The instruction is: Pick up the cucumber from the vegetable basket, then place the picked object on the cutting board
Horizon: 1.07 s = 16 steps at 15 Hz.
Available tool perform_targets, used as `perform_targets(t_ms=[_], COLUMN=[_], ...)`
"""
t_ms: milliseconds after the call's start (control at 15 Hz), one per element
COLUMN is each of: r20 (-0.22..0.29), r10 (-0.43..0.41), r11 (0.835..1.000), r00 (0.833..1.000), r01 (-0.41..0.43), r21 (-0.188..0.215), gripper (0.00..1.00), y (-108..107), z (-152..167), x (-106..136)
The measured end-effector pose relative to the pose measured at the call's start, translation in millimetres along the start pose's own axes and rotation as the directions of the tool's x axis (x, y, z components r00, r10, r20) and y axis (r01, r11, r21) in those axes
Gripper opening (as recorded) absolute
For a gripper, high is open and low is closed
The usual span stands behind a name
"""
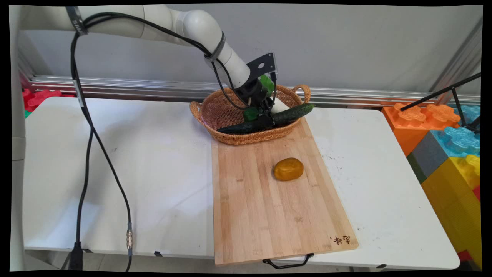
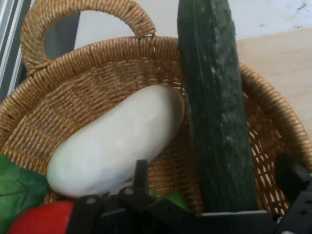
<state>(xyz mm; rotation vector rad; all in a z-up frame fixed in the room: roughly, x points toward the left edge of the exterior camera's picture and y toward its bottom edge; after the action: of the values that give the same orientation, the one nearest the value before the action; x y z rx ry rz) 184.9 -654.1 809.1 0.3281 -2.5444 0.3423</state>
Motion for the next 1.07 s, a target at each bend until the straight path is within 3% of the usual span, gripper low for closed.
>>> perform_targets(t_ms=[67, 133, 667, 1067], r20=[-0.002, -0.005, -0.022, -0.053], r10=[0.001, 0.003, -0.021, -0.055], r11=[1.0, 1.0, 1.0, 0.997], r00=[1.0, 1.0, 1.0, 0.997], r01=[-0.001, -0.003, 0.021, 0.058], r21=[0.0, -0.001, -0.002, 0.054], gripper=[1.0, 0.0, 0.0, 0.0], y=[-1, -2, -1, 14], z=[3, 5, 4, -29], x=[-1, -1, 0, 23])
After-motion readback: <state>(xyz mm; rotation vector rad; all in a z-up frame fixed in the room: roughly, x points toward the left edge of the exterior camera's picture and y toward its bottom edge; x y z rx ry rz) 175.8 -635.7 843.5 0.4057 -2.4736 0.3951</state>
